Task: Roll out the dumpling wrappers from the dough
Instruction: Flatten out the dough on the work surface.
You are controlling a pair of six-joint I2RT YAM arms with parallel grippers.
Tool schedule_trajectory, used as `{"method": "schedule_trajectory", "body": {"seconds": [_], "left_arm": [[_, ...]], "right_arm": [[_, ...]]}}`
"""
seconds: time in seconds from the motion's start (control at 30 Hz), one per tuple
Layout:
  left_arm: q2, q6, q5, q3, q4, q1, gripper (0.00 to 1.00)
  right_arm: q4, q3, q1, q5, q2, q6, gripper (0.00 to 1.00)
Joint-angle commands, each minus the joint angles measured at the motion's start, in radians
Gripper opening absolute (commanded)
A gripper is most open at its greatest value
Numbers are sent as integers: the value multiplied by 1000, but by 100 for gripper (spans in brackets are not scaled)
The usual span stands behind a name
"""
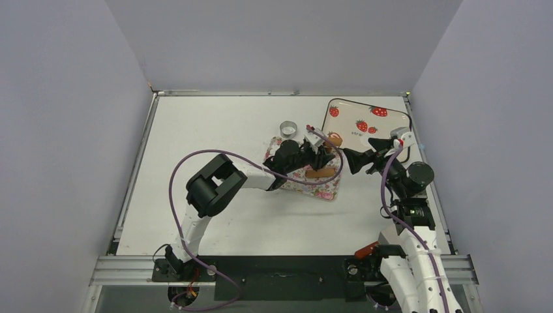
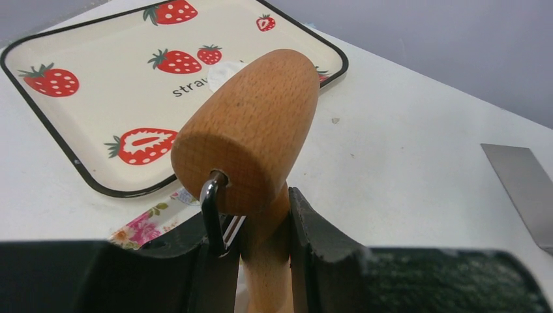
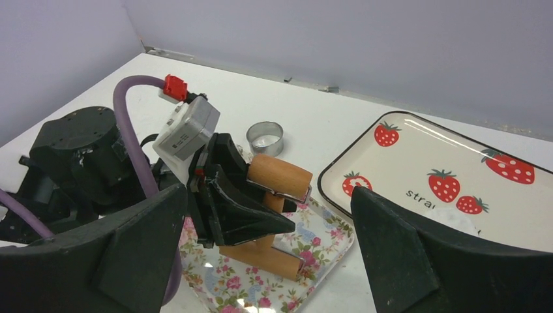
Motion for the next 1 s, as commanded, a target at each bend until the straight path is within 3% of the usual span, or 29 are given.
{"method": "schedule_trajectory", "body": {"seconds": [0.0, 0.27, 0.5, 0.57, 0.83, 0.97], "left_arm": [[15, -59, 42, -96, 33, 12, 0], [4, -26, 139, -124, 92, 15, 0], [-117, 32, 208, -3, -55, 46, 0], [-124, -10, 221, 40, -56, 70, 0], [-48, -136, 293, 131, 78, 107, 0], [3, -78, 236, 142, 35, 94, 0]], "right_arm": [[-18, 38, -21, -10, -20, 24, 91], [-49, 53, -31, -7, -20, -6, 92], [17, 78, -32, -5, 55, 22, 91], [31, 85, -32, 17, 74, 61, 92], [16, 82, -33, 44, 59, 88, 91], [0, 84, -35, 57, 47, 82, 92]]}}
